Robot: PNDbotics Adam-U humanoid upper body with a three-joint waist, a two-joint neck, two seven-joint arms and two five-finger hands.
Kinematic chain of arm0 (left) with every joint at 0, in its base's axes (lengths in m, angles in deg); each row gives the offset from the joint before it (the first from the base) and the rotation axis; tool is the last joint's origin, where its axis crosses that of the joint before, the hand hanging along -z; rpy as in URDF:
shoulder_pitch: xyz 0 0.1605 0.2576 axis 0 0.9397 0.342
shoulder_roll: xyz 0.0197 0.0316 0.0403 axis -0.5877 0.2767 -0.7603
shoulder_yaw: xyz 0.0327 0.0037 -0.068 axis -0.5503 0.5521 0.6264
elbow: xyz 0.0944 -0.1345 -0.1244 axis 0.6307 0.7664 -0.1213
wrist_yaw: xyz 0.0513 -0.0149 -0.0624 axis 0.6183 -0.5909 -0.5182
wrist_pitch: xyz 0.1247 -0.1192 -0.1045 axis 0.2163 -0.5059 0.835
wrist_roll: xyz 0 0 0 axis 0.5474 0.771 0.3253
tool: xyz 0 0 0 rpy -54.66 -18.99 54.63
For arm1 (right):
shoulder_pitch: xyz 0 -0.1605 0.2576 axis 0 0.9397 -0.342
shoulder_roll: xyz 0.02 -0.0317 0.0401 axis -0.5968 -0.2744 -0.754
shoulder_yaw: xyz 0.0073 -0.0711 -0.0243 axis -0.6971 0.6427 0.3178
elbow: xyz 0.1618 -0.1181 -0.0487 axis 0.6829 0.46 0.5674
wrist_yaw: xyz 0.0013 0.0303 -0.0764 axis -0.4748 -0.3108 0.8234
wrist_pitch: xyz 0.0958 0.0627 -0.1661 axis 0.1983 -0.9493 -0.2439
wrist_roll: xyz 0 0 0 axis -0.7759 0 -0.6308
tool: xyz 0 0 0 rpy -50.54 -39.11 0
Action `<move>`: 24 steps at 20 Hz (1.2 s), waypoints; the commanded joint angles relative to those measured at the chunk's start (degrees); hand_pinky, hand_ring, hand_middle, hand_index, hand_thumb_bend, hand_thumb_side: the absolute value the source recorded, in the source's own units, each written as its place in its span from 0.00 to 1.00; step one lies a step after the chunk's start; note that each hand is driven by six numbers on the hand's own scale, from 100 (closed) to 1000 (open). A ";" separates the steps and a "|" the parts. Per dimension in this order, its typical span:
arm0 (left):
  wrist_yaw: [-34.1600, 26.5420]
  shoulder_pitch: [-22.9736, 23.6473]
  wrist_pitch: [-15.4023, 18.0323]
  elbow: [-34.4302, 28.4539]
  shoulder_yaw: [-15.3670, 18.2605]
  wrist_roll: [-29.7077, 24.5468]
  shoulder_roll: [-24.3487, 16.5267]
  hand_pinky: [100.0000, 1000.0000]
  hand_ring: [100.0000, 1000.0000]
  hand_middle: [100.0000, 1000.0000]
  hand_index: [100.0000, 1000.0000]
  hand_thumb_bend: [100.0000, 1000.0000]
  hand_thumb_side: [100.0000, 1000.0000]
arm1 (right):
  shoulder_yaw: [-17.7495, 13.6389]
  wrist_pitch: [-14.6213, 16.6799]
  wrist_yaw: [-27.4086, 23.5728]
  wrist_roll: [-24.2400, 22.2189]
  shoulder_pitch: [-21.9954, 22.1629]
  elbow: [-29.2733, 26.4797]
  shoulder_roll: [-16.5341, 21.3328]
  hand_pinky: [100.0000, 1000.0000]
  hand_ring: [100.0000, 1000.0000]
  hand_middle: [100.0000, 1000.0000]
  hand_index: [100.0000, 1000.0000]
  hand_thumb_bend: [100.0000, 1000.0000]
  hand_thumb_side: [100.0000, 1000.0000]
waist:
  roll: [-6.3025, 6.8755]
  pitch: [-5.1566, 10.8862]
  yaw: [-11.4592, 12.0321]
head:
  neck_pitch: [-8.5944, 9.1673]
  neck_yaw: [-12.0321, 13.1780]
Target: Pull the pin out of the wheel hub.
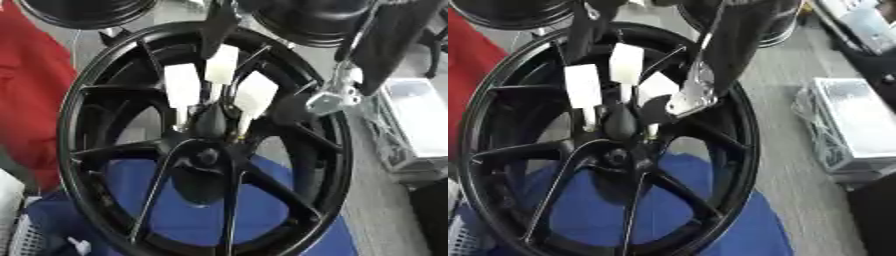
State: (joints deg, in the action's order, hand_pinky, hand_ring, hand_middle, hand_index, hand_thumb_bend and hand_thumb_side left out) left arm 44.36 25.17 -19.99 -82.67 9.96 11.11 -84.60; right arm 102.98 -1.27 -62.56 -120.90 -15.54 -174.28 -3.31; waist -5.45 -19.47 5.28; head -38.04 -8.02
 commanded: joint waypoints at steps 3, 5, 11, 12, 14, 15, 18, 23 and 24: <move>-0.05 -0.72 -0.06 -0.22 0.47 -0.21 -2.22 0.84 0.76 0.77 0.86 0.31 0.76 | 0.39 2.34 3.67 0.06 -0.54 2.19 0.65 0.84 0.74 0.76 0.83 0.36 0.19 | 0.26 0.72 0.22 | -0.77 1.17; -0.14 -0.70 -0.11 -0.07 0.57 -0.11 -2.13 0.84 0.76 0.77 0.85 0.30 0.76 | 0.00 3.19 4.70 0.06 -0.02 3.12 0.74 0.79 0.71 0.75 0.82 0.36 0.19 | 0.23 0.60 0.30 | -0.92 1.46; -0.21 -0.68 -0.35 0.21 0.73 0.19 -1.96 0.84 0.76 0.77 0.85 0.30 0.75 | -0.59 4.56 6.10 0.06 1.30 4.95 1.14 0.78 0.66 0.75 0.84 0.36 0.19 | 0.22 0.24 0.44 | -1.33 1.91; -0.23 -0.66 -0.38 0.23 0.73 0.21 -1.94 0.84 0.76 0.77 0.85 0.30 0.75 | -0.71 4.61 6.15 0.06 1.62 5.08 1.30 0.79 0.67 0.75 0.85 0.35 0.19 | 0.23 0.16 0.46 | -1.34 1.99; -0.25 -0.61 -0.43 0.25 0.75 0.22 -1.88 0.84 0.76 0.77 0.85 0.30 0.75 | -1.02 4.57 6.13 0.06 2.31 5.34 1.66 0.79 0.70 0.75 0.85 0.35 0.19 | 0.24 0.04 0.50 | -1.38 2.08; -0.26 -0.59 -0.46 0.28 0.79 0.23 -1.85 0.84 0.76 0.77 0.85 0.30 0.75 | -1.20 4.52 6.06 0.06 2.63 5.44 1.82 0.79 0.70 0.75 0.85 0.35 0.19 | 0.24 -0.01 0.51 | -1.42 2.11; -0.31 -0.54 -0.65 0.48 0.94 0.47 -1.78 0.84 0.76 0.77 0.84 0.30 0.75 | -1.84 4.34 5.78 0.06 3.41 5.44 2.28 0.79 0.71 0.72 0.83 0.35 0.19 | 0.28 -0.12 0.47 | -1.61 2.18; -0.38 -0.54 -0.96 0.71 1.03 0.81 -1.67 0.85 0.76 0.77 0.84 0.30 0.75 | -2.89 4.09 5.84 0.06 4.41 5.88 2.80 0.79 0.68 0.68 0.80 0.35 0.18 | 0.33 -0.23 0.29 | -1.50 2.18; -0.39 -0.50 -1.03 0.75 1.03 0.81 -1.64 0.85 0.76 0.77 0.84 0.30 0.75 | -3.13 4.04 5.94 0.06 4.64 6.19 2.89 0.79 0.69 0.68 0.80 0.35 0.18 | 0.35 -0.27 0.26 | -1.43 2.21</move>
State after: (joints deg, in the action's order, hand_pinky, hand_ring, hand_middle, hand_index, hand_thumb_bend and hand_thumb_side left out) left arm 44.16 25.18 -20.88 -81.60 10.02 11.77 -84.51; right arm 101.11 2.87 -56.77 -120.78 -10.23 -168.34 -2.38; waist -5.63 -20.61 5.58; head -39.44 -5.94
